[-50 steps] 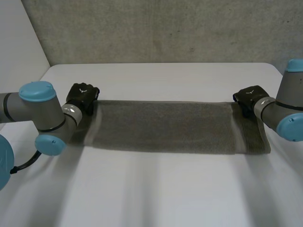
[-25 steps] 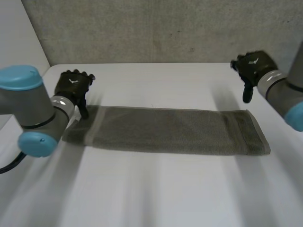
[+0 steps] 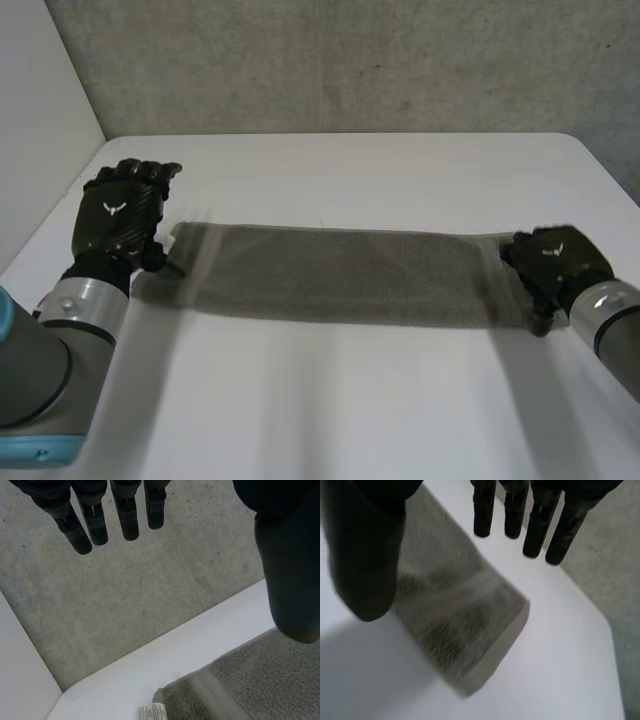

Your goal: Fold the towel.

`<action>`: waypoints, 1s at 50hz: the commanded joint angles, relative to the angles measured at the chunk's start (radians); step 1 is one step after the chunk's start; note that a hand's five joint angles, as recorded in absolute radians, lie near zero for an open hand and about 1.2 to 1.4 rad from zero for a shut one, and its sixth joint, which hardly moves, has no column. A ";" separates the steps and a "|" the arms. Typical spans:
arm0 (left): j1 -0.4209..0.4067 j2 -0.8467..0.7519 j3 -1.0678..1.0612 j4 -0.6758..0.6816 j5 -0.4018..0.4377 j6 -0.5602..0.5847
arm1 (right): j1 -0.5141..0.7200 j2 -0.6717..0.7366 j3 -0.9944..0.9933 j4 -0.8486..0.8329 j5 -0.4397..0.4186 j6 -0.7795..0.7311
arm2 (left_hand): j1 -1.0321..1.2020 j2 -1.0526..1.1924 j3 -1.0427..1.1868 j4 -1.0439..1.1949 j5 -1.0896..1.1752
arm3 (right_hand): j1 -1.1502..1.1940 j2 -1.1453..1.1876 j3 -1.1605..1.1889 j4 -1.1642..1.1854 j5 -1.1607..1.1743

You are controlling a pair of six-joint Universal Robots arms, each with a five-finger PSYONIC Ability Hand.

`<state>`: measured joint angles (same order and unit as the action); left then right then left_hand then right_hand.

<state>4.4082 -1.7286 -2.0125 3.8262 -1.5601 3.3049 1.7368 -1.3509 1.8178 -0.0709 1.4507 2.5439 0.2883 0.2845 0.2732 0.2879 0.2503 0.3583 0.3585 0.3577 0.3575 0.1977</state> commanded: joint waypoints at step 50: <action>-0.016 -0.091 0.001 0.038 0.002 0.012 | -0.337 0.167 -0.144 -0.179 0.005 -0.128 | -0.087 -0.083 -0.071 -0.086 -0.223 | 1.038 1.038 1.039 1.039 1.024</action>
<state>4.3907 -1.8195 -2.0098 3.8638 -1.5585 3.3153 1.3316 -1.1459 1.7122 -0.2921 1.4422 2.4452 0.2828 0.2843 0.2711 0.2883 0.2472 1.3098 1.3059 1.3278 1.3344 1.1551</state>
